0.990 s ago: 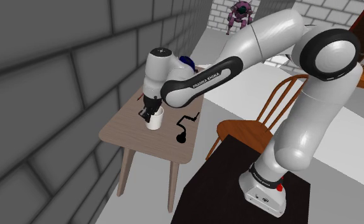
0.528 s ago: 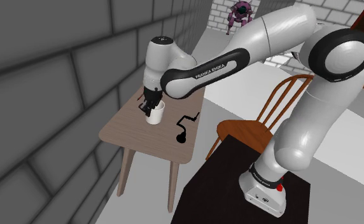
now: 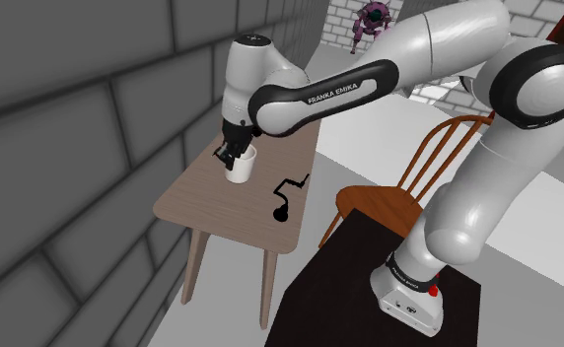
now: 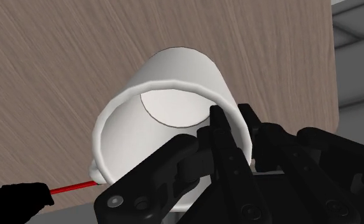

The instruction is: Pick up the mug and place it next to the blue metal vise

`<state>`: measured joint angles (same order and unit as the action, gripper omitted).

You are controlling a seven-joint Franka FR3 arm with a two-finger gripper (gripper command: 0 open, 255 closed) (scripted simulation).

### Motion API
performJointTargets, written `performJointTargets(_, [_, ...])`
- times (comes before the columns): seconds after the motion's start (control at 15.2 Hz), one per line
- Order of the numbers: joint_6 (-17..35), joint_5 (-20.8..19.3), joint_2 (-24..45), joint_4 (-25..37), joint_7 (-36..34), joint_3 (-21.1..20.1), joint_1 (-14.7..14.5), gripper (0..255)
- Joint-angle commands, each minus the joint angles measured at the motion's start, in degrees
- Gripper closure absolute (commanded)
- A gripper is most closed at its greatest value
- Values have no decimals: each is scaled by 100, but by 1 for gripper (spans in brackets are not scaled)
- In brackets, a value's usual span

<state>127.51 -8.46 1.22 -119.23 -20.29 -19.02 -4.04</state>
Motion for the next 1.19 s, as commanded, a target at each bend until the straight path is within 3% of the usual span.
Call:
performJointTargets(0.0, [-160,52,-81,89,60,5,7,255])
performJointTargets(1.12, [-1416,253,-379,1078,293,14,11,255])
